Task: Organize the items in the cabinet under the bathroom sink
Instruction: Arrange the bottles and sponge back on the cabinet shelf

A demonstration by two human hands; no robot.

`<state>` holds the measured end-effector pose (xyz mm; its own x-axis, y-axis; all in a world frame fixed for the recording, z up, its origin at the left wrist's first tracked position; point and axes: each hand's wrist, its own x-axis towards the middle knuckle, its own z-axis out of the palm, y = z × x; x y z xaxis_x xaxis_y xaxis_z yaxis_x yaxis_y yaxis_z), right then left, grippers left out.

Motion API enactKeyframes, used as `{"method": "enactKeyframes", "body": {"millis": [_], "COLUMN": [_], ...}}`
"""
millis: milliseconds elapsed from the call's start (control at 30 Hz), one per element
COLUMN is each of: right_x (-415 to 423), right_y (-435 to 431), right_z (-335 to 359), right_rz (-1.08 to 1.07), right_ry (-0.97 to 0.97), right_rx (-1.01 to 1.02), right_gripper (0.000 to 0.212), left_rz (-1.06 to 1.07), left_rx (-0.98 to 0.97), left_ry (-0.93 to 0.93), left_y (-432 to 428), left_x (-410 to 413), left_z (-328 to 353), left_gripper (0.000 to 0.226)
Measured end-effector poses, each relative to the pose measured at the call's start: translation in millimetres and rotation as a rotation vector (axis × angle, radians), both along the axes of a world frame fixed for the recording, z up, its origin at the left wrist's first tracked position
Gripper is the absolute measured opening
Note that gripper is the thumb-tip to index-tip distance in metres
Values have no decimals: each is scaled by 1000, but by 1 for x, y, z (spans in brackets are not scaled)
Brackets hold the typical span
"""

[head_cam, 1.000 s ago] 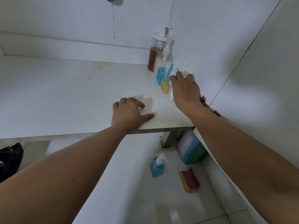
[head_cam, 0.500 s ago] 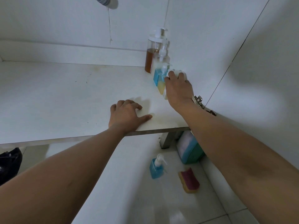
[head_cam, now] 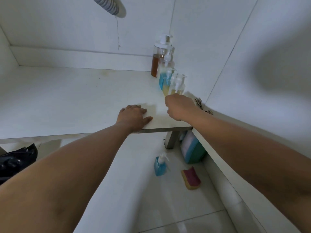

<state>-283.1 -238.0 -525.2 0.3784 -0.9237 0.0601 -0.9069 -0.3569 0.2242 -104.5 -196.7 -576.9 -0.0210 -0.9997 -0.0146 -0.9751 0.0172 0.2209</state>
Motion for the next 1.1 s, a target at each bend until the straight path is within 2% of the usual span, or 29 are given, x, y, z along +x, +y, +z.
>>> {"method": "enactKeyframes", "body": {"millis": [33, 100, 167, 300, 400, 533, 633, 867, 1100], "right_x": [-1, -4, -6, -6, -8, -12, -12, -6, -6], "right_y": [6, 17, 31, 56, 66, 85, 91, 83, 76], "right_z": [1, -1, -5, -16, -27, -54, -78, -109, -107], "right_rz": [16, 62, 114, 209, 209, 228, 226, 157, 158], "right_ry": [-3, -21, -28, -6, 13, 43, 41, -25, -21], "right_rx": [80, 189, 247, 427, 448, 573, 572, 548, 544], "right_gripper": [5, 9, 5, 12, 19, 47, 61, 22, 28], "left_rz": [-7, -11, -9, -11, -45, -62, -65, -66, -51], "left_rx": [-4, -39, -69, -93, -85, -24, -54, -136, -185], "left_ry": [-9, -18, -8, 9, -35, -73, -91, -77, -24], "left_y": [5, 17, 30, 52, 62, 65, 64, 56, 57], "left_x": [-1, -4, -8, -9, -6, -5, -5, 5, 5], "left_z": [1, 1, 0, -4, -4, -1, -4, -15, -23], "left_gripper": [58, 51, 46, 43, 44, 48, 47, 45, 45]}}
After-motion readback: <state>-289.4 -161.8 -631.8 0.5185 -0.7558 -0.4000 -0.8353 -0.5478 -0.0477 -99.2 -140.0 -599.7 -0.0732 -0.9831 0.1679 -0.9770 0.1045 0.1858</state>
